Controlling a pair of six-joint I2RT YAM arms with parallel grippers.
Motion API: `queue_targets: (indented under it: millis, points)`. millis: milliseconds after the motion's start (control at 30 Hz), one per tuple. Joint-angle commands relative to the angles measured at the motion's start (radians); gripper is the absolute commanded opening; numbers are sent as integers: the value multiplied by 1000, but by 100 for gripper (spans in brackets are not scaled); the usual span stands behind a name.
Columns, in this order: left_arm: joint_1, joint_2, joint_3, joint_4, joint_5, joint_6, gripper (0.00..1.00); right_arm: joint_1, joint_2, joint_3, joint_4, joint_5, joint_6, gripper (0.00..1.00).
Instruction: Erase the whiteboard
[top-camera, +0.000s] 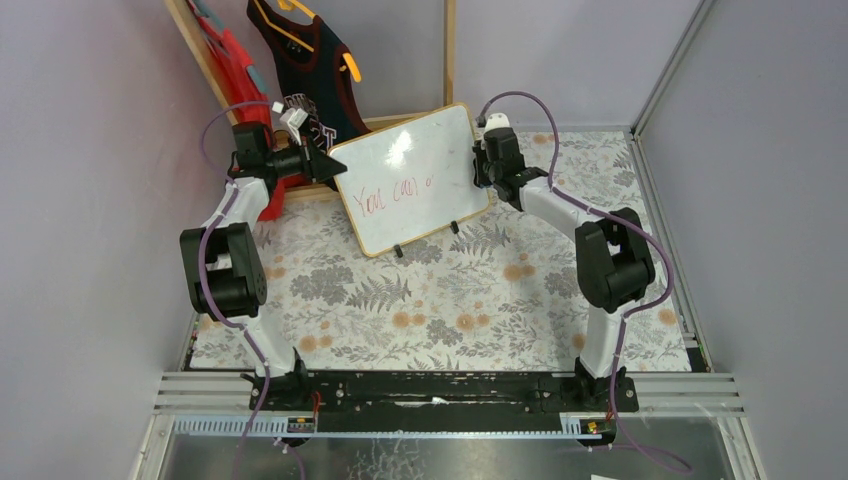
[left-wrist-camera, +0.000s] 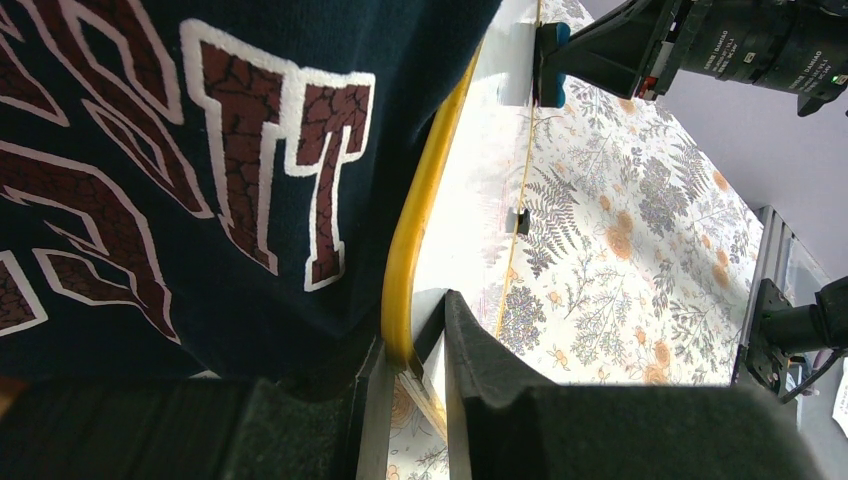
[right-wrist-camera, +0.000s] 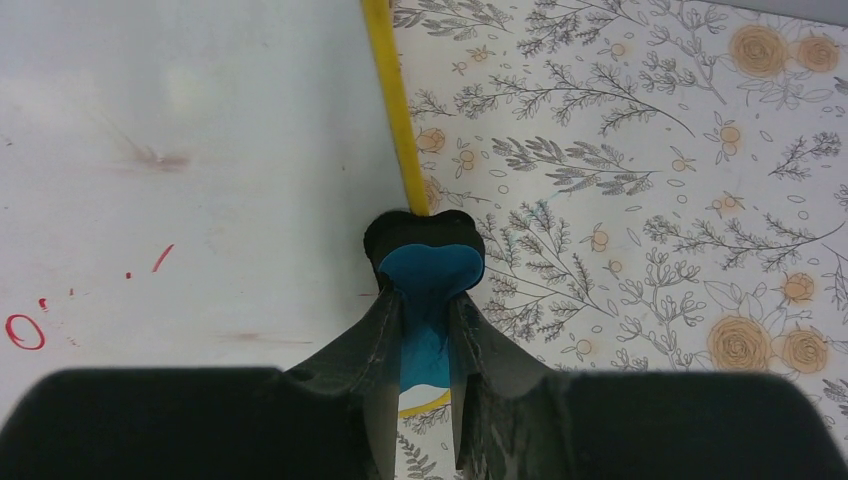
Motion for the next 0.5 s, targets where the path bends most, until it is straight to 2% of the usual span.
queue_targets:
  millis: [0,267,467]
  points:
    - [14,18,-19,-58,-139,134,0,-24,-18,19,23,42,-12,0]
    - [15,13,-23,-62,-139,136,0,-4,-11,35,25,-27,32,0]
    - [15,11,-23,-62,-140,134,0,71,-8,62,28,-14,35,0]
